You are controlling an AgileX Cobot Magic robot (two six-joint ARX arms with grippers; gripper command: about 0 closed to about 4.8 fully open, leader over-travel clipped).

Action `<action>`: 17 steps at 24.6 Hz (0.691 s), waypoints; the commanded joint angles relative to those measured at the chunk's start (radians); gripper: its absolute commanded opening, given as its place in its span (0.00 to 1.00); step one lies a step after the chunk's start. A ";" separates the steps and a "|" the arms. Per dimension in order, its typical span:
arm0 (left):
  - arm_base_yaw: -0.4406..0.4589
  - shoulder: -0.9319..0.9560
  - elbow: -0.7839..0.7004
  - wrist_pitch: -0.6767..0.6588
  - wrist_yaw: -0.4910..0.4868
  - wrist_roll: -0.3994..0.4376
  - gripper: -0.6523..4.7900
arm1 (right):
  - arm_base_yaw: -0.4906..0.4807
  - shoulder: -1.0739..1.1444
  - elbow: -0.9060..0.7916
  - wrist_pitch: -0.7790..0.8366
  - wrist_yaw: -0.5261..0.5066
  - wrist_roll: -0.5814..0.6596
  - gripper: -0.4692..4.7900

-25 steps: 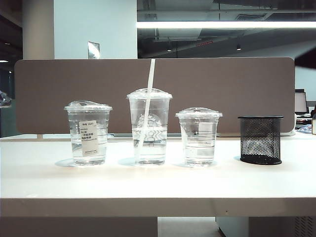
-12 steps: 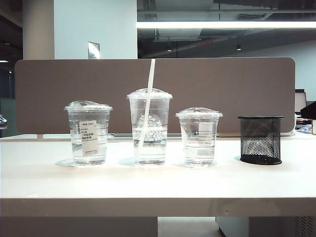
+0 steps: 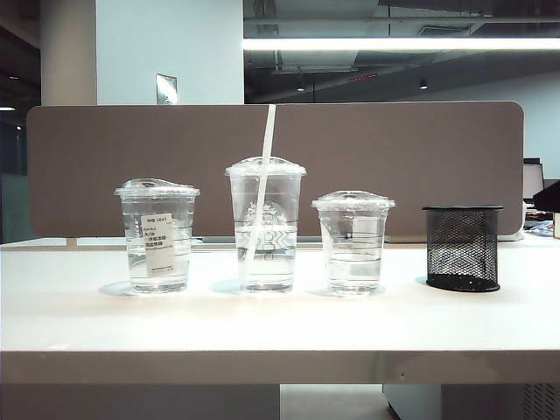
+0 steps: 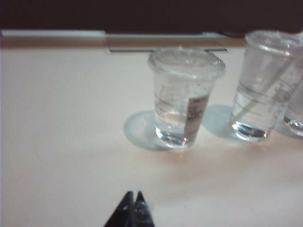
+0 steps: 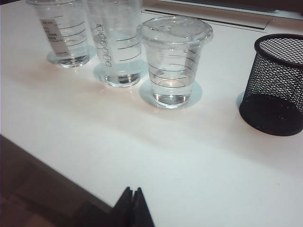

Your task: Pick up the straw and insert it into the large coffee cup.

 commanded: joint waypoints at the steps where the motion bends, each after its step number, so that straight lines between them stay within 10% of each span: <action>1: 0.031 -0.092 0.002 -0.077 -0.003 0.056 0.11 | 0.001 -0.002 -0.007 0.016 0.002 0.000 0.09; 17: 0.034 -0.171 0.002 -0.231 -0.029 0.131 0.11 | 0.001 -0.001 -0.008 0.016 0.002 0.000 0.09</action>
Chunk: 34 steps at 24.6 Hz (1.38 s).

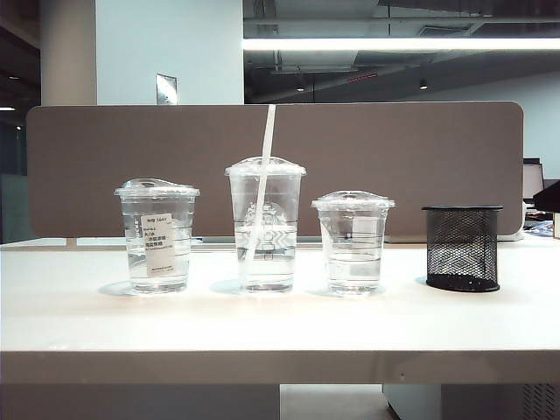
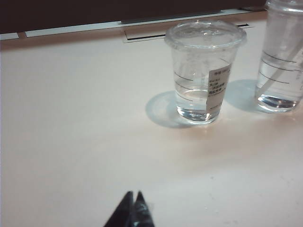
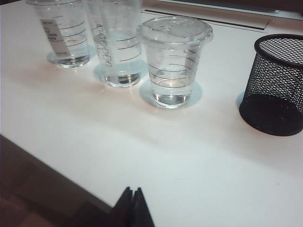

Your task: Pick up the straw and insert it into the large coffee cup.

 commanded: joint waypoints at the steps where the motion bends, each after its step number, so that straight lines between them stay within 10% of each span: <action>1: 0.001 0.001 0.001 -0.002 -0.003 0.003 0.11 | 0.001 -0.002 -0.007 0.016 0.002 0.000 0.09; 19: 0.002 0.001 0.001 -0.002 -0.003 0.003 0.11 | -0.022 -0.047 -0.008 0.010 -0.010 0.000 0.09; 34: 0.002 0.001 0.001 -0.002 0.000 0.003 0.11 | -0.372 -0.185 -0.007 0.015 0.063 0.001 0.09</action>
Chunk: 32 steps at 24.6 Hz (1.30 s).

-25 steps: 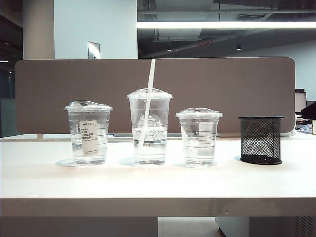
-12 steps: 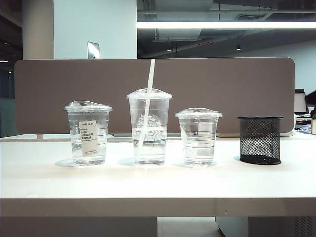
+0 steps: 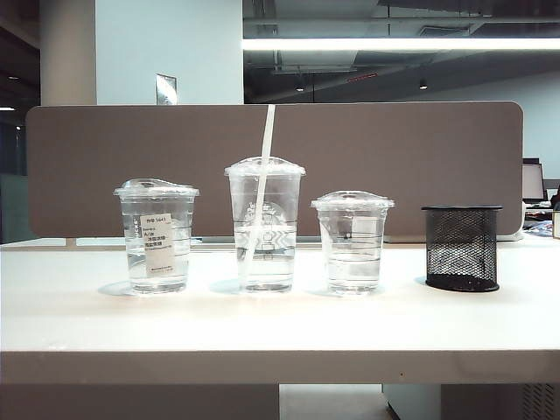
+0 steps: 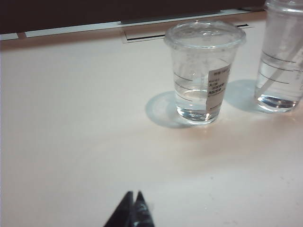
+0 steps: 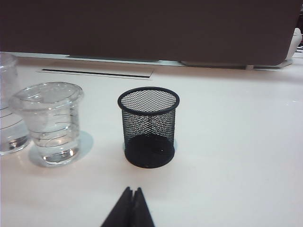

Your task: Pick up the straw and insert it into the large coffee cup.

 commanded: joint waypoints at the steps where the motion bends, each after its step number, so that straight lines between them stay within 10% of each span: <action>1: 0.001 0.001 0.001 -0.002 0.001 0.003 0.11 | 0.002 -0.001 -0.007 -0.005 0.082 0.001 0.09; 32: 0.000 0.001 0.001 -0.002 0.001 0.003 0.11 | -0.036 -0.001 -0.007 -0.145 0.074 0.001 0.09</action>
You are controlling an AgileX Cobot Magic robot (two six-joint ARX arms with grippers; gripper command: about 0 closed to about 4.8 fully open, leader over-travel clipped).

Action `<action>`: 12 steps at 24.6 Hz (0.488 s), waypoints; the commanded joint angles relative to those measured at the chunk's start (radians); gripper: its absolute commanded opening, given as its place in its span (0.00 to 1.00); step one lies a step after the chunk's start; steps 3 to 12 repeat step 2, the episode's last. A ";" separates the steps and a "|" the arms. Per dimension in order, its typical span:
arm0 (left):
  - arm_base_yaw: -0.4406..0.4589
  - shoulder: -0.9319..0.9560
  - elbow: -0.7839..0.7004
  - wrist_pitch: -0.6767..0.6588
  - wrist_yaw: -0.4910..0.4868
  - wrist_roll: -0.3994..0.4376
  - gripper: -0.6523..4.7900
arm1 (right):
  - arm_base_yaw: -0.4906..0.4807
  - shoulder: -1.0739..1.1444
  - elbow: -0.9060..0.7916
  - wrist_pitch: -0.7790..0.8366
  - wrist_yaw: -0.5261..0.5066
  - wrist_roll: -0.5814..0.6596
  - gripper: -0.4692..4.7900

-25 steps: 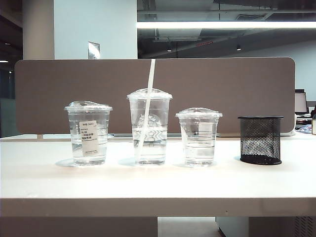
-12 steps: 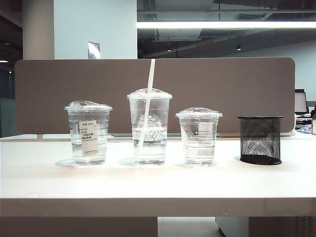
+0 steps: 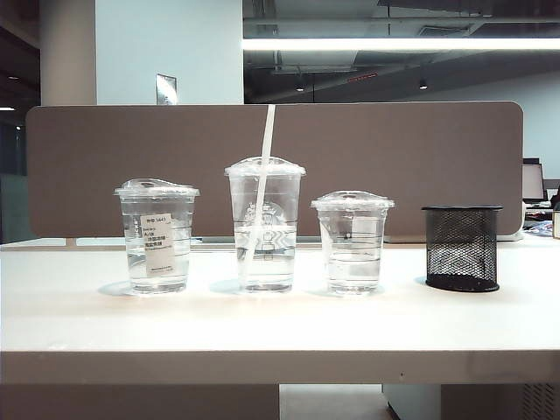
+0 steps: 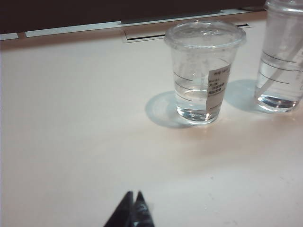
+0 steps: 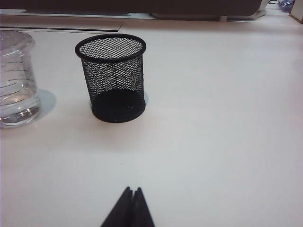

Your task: Pick up the straw and insert it into the large coffee cup.

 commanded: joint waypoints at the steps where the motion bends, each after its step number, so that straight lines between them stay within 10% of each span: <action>1: 0.000 0.001 0.001 -0.002 0.001 0.003 0.11 | -0.001 -0.001 -0.007 0.013 0.001 0.000 0.09; 12: 0.000 0.001 0.001 -0.002 0.001 0.003 0.11 | -0.001 -0.001 -0.007 0.013 0.001 0.000 0.09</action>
